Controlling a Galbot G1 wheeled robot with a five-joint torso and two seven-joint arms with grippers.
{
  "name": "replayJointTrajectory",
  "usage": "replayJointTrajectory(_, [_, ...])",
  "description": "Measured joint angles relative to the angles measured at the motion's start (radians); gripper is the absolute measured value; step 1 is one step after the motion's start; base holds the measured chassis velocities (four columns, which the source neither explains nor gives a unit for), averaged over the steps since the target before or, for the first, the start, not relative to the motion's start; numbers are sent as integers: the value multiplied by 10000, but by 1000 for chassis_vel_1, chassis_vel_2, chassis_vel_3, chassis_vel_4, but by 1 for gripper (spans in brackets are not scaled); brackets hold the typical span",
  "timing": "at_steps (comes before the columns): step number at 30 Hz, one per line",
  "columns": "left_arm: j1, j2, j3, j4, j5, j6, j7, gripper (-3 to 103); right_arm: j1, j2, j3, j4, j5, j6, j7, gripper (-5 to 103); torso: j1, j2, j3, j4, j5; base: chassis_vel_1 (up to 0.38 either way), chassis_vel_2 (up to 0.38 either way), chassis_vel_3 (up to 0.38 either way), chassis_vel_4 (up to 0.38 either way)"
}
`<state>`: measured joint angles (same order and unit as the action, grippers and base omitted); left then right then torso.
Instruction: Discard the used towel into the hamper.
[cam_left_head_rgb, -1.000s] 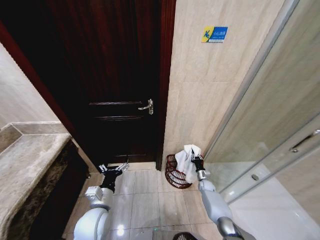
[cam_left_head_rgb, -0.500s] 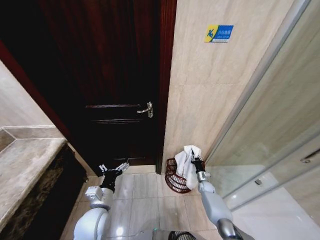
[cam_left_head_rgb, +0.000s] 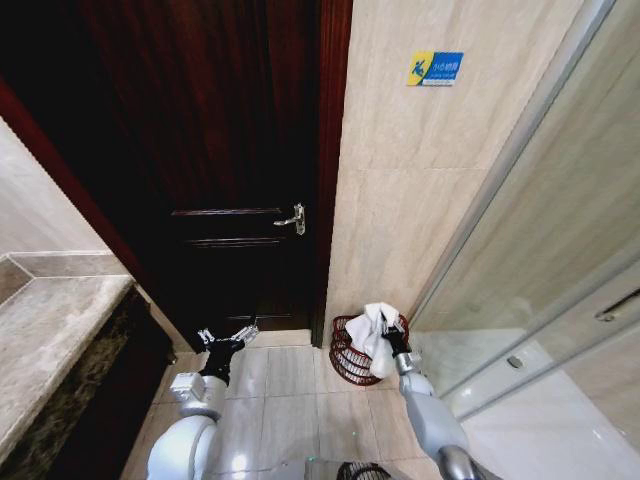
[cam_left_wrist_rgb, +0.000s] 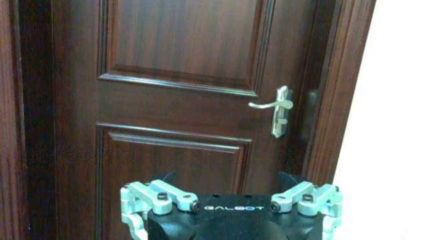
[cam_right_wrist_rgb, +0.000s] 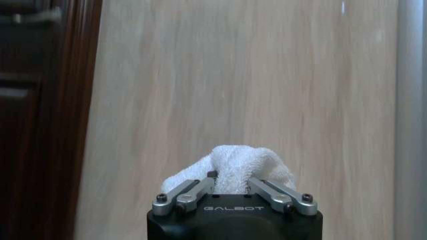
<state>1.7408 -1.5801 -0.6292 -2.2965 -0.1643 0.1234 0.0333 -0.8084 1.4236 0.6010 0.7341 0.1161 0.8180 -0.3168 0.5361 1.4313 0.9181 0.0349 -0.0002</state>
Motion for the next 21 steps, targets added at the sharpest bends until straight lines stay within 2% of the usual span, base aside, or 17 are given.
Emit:
replayJointTrajectory(4, [0, 0, 0, 0, 0, 0, 0, 100, 471, -89, -212, 815, 242, -189, 110, 8, 0, 0, 0, -3, 3, 0, 0, 0, 0])
replayJointTrajectory(21, [0, 0, 0, 0, 0, 0, 0, 100, 1716, -25, -619, 846, 544, -335, -3, 8, 0, 0, 0, -1, 2, 0, 0, 0, 0])
